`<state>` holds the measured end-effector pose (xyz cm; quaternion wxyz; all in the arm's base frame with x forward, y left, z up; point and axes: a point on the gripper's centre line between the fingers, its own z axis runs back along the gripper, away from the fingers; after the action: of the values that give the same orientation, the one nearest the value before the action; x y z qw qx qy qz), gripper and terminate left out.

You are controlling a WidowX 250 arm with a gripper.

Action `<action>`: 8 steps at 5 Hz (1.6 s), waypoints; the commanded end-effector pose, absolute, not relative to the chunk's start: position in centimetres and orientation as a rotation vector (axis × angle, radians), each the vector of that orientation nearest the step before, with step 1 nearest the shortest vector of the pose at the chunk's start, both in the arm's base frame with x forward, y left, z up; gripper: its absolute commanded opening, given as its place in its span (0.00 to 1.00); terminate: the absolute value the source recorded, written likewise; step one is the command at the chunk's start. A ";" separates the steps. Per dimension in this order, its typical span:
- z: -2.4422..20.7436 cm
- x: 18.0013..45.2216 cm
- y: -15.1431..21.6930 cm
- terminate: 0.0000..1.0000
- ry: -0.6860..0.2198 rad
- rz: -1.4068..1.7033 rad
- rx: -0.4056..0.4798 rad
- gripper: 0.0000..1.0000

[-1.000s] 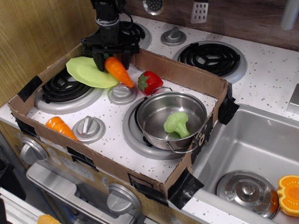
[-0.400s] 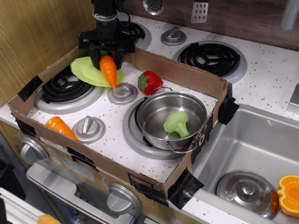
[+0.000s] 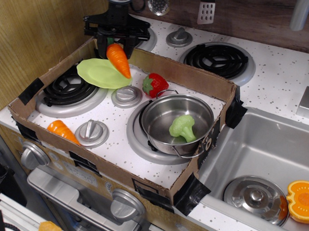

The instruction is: Take carrot off plate

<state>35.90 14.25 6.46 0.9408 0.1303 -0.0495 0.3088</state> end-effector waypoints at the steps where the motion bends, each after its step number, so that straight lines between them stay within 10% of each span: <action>1: 9.7 31.7 10.2 0.00 -0.070 0.943 0.210 0.00; 3: 10.8 27.1 6.4 0.00 -0.086 1.104 0.215 0.00; 8: 4.1 22.5 5.4 0.00 -0.174 1.113 0.145 0.00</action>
<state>21.39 5.44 3.25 0.8450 0.0760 -0.0671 0.5250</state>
